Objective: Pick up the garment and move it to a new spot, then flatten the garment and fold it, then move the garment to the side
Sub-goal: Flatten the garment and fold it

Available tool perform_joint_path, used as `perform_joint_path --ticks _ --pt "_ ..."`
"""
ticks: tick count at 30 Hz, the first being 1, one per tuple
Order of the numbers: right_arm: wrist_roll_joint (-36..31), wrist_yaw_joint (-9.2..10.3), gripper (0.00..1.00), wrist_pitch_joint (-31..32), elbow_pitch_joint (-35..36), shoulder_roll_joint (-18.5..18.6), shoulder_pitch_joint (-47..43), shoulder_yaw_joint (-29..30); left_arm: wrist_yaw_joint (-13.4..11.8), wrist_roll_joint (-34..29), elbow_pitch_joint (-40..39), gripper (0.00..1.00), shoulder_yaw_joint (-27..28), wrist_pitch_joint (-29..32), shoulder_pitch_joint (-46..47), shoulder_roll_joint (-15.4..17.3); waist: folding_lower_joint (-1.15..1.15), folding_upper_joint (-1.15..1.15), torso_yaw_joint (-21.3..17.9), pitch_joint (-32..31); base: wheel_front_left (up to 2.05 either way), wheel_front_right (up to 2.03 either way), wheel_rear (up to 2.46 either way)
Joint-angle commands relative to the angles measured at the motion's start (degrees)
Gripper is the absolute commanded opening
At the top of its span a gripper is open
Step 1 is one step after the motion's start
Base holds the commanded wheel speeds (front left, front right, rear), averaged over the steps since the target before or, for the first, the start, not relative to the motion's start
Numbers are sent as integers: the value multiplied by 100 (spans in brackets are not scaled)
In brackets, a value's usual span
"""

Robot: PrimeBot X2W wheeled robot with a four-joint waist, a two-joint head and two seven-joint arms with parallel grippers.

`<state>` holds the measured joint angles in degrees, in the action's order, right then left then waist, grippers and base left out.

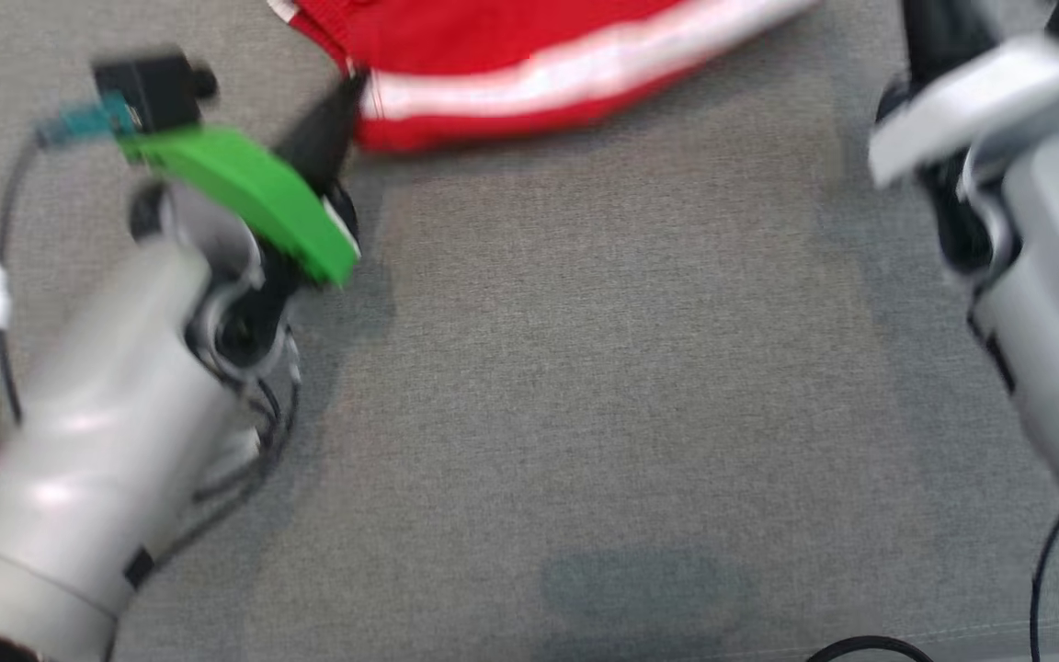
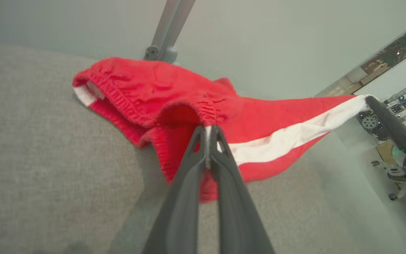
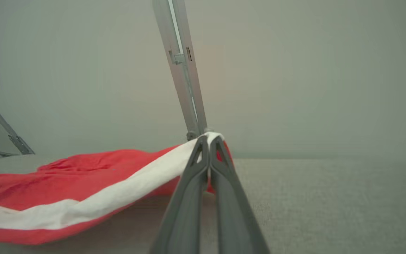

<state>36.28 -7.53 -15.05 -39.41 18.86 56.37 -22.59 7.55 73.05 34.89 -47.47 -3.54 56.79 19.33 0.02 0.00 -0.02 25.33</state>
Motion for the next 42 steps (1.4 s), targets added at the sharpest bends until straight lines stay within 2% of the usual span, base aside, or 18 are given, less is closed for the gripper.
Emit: perform_joint_path --ticks 1,4,7,14,17,26,29,32,37,42 --pt "205 8 0 -16 99 103 -371 -77 -12 318 -153 0 -55 -107 -306 47 -2 0 -60 -50 0 0 0" --pt "859 7 0 -16 241 69 -1141 84 -12 931 -446 0 -121 -249 -902 -51 -2 0 -100 -175 0 0 0" --pt "1192 4 0 -16 418 133 -1773 142 -11 1238 -668 0 -223 -395 -1416 -17 -2 0 -131 -388 0 0 0" --pt "1229 4 0 -17 656 238 -2926 -174 -12 1516 -816 0 -341 -921 -2455 89 -2 0 -178 -1142 0 0 0" --pt "1045 5 0 -17 657 370 -3311 -530 -12 1533 -760 0 -342 -1048 -2944 111 -2 0 -164 -1529 0 0 0" --pt "1228 5 0 -17 687 413 -4314 -714 -12 1497 -791 0 -186 -1168 -4165 176 -2 0 -73 -2494 0 0 0" --pt "1287 5 0 -17 774 379 -4649 -713 -12 1444 -818 0 -113 -1168 -4580 188 -2 0 -55 -2705 0 0 0" --pt "1329 7 0 -17 870 373 -4975 -750 -12 1380 -851 0 190 -1169 -4950 128 -2 0 -21 -2883 0 0 0" --pt "1431 8 0 -17 1015 477 -5451 -842 -11 1200 -984 0 624 -1168 -5441 12 -2 0 88 -3102 0 0 0" --pt "1563 10 0 -17 1175 567 -5791 -724 -11 1052 -1071 0 827 -1168 -5780 -59 -2 0 164 -3185 0 0 0"
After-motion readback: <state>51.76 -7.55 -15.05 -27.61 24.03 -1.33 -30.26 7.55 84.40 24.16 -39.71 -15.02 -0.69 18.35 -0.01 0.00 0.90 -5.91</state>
